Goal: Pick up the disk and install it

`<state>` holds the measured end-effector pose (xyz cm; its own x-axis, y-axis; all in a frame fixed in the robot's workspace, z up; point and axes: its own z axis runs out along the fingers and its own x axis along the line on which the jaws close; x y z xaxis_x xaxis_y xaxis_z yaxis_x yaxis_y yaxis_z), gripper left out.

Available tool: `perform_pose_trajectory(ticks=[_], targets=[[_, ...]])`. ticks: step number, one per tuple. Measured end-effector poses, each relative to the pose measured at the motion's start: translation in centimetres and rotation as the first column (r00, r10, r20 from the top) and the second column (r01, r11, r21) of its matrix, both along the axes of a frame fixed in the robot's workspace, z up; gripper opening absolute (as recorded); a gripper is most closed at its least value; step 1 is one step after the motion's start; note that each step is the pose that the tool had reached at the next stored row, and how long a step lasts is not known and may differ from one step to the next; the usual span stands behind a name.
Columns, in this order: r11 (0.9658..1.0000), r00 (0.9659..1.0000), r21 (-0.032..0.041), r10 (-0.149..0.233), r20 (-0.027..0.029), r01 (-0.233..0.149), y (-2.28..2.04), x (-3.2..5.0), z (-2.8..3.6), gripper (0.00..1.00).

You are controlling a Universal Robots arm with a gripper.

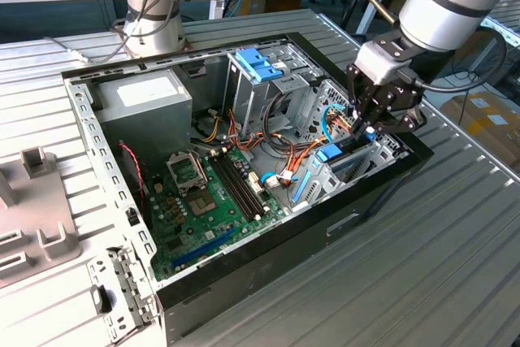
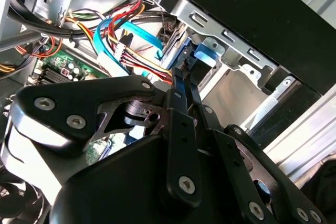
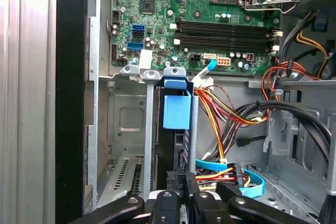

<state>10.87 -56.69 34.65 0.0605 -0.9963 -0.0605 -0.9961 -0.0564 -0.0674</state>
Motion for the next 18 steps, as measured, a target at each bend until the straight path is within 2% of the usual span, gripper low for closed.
perform_pose_trajectory(ticks=[9, 14, 18], targets=[[1.0, 1.0, -0.0001, -0.002, 0.0, 0.002, 0.0, 0.15, -0.23, 0.17], [0.9993, 0.9993, -0.0001, -0.038, 0.0, 0.038, 0.03, 0.16, -0.24, 0.17], [0.9988, 0.9988, -0.0005, -0.05, 0.0, 0.05, 0.17, 0.16, -0.22, 0.17]])
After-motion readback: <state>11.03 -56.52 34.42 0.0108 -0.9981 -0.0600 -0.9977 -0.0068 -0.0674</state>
